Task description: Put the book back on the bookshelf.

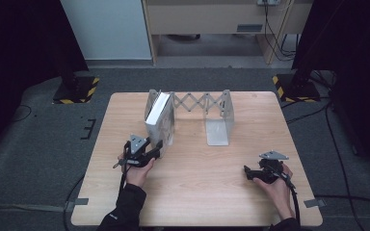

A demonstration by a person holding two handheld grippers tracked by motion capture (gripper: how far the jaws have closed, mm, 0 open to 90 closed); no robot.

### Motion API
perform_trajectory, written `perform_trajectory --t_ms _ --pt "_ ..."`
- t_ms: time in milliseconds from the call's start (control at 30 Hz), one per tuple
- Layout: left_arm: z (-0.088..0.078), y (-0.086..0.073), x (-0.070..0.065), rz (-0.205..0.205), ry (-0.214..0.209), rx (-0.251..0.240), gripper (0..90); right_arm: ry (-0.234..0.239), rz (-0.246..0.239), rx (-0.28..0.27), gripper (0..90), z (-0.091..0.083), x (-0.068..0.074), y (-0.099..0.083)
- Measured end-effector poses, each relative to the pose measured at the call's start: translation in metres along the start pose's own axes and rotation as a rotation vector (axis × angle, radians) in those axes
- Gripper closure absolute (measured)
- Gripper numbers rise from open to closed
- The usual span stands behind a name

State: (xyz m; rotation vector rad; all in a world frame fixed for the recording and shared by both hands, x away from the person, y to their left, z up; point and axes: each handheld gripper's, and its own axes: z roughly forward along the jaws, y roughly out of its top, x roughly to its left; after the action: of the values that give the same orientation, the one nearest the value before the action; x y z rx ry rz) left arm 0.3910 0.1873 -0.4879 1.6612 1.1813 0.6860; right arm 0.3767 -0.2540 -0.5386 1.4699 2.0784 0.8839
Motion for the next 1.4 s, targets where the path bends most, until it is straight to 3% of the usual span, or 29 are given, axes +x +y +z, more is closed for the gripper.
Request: perform_trajectory --t_ms 200,433,700,1067,1233,1400 --pt "0.004 0.004 -0.007 0.0 -0.002 0.019 48.2 0.0 0.0 0.0 7.7 0.0 0.0 0.0" --pt "0.012 0.005 -0.012 -0.015 -0.017 0.007 45.8 0.0 0.0 0.0 7.7 0.0 0.0 0.0" --pt "0.024 0.01 -0.018 0.001 -0.016 0.016 42.6 0.0 0.0 0.0 7.6 0.0 0.0 0.0" --pt "0.031 0.011 -0.011 0.01 -0.02 -0.012 43.1 0.0 0.0 0.0 7.6 0.0 0.0 0.0" --pt "0.034 0.019 -0.011 0.036 -0.017 0.035 43.2 0.0 0.0 0.0 7.6 0.0 0.0 0.0" --pt "0.039 0.018 -0.009 0.034 -0.024 0.015 43.2 0.0 0.0 0.0 7.6 0.0 0.0 0.0"
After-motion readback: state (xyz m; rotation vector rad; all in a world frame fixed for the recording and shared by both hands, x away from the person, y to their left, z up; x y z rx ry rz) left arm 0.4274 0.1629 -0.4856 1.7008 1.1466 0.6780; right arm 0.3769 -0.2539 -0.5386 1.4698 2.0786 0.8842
